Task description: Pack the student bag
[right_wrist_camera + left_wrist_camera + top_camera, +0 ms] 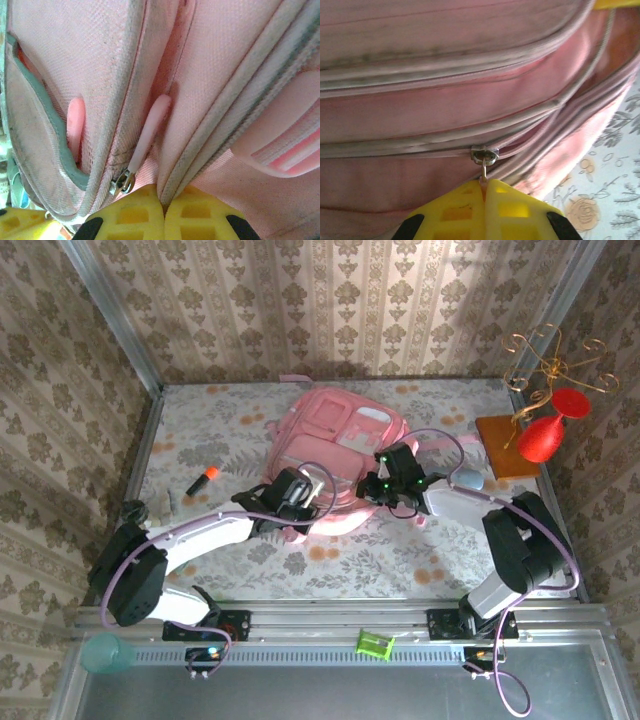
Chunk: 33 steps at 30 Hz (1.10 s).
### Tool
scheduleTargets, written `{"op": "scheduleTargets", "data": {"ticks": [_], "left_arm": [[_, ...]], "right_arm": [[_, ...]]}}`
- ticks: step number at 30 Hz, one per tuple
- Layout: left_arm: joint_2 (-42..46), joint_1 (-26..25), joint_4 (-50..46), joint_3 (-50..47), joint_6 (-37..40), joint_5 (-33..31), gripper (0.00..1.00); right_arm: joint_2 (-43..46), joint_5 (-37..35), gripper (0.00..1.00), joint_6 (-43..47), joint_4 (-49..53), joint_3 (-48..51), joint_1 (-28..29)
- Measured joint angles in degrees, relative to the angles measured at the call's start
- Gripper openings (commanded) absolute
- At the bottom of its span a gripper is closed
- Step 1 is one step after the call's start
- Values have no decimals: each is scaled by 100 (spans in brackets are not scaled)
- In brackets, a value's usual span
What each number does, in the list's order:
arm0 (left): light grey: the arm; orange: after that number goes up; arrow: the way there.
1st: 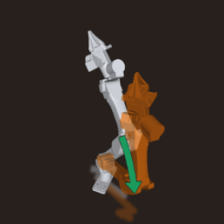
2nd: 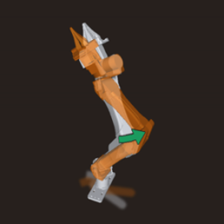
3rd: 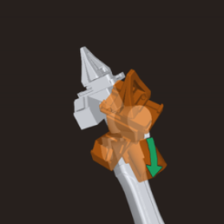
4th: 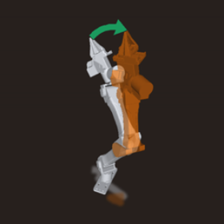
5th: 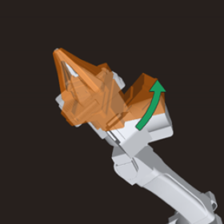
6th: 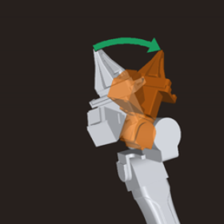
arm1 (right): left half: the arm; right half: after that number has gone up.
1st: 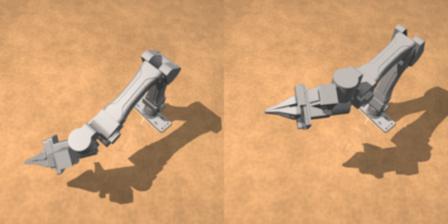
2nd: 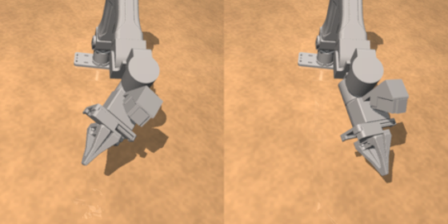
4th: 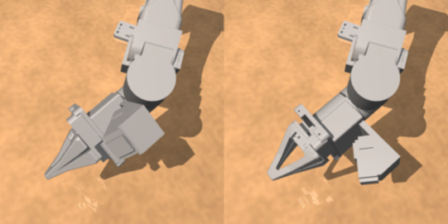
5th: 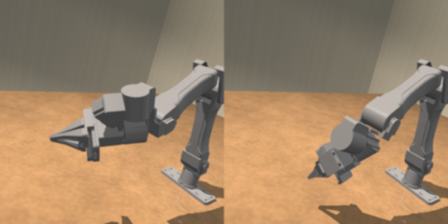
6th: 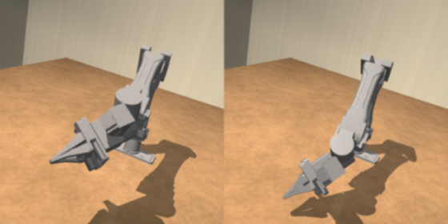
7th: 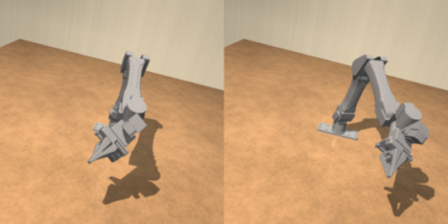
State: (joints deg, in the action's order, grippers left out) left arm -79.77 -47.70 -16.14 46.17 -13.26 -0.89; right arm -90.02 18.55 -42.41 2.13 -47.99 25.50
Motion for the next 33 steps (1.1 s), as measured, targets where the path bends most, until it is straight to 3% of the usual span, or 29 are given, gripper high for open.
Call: {"op": "scheduleTargets", "data": {"ticks": [6,15,22,28,33], "left_arm": [[0,116,-267,74,262,-254,0],[136,466,-313,74,289,17,0],[153,328,-94,-22,-105,632,0],[151,116,31,-42,-376,876,0],[151,107,72,-42,-472,918,0]], "right_arm": [[133,157,0,560,422,-66,-313],[-323,514,1,1480,1534,-962,-752],[-393,319,34,1534,1700,-1185,-866],[883,-179,60,1300,1668,-684,-678],[1318,-446,63,863,1451,-195,-238]]}}
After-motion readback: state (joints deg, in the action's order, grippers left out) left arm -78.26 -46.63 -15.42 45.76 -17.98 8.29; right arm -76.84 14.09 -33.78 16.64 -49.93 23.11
